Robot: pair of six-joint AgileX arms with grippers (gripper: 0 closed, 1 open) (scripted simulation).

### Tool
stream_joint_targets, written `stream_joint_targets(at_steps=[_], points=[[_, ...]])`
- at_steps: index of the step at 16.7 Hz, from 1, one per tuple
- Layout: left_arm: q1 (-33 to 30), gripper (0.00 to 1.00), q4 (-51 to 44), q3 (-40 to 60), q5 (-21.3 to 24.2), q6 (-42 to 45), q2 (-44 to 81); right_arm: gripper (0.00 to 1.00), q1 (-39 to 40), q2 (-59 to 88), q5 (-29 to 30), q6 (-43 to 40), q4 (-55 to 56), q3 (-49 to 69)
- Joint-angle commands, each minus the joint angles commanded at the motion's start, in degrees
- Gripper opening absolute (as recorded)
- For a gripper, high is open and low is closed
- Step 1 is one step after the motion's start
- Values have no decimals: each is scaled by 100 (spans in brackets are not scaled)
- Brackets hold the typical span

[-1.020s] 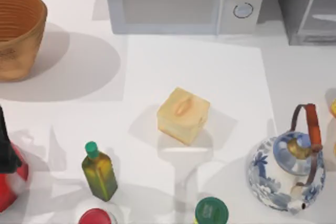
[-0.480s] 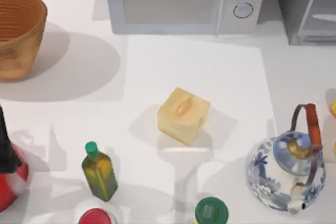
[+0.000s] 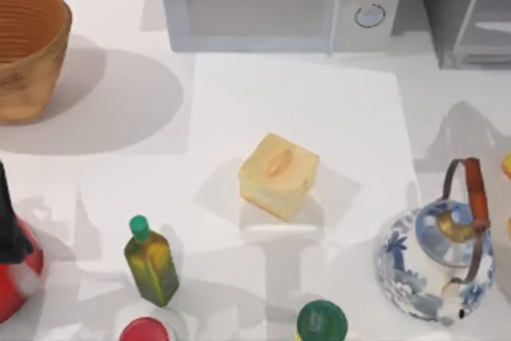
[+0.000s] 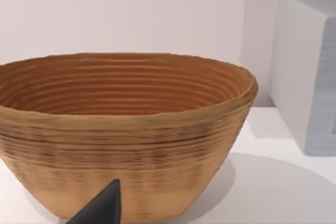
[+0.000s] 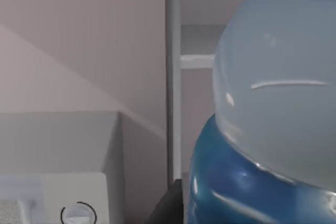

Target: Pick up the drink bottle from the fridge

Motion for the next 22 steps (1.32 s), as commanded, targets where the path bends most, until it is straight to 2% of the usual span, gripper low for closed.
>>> stream_joint_targets(at_steps=[7,13,18,22], points=[[0,100,0,0,0,0,0,0,1658,4681,1708,40,1193,2315],[0,100,0,0,0,0,0,0,2743,8226,2721,58,2410,4526],[0,100,0,0,0,0,0,0,3187,9704,3107,44,3215,5802],[0,100,0,0,0,0,0,0,3239,9876,3147,38,3332,5970]])
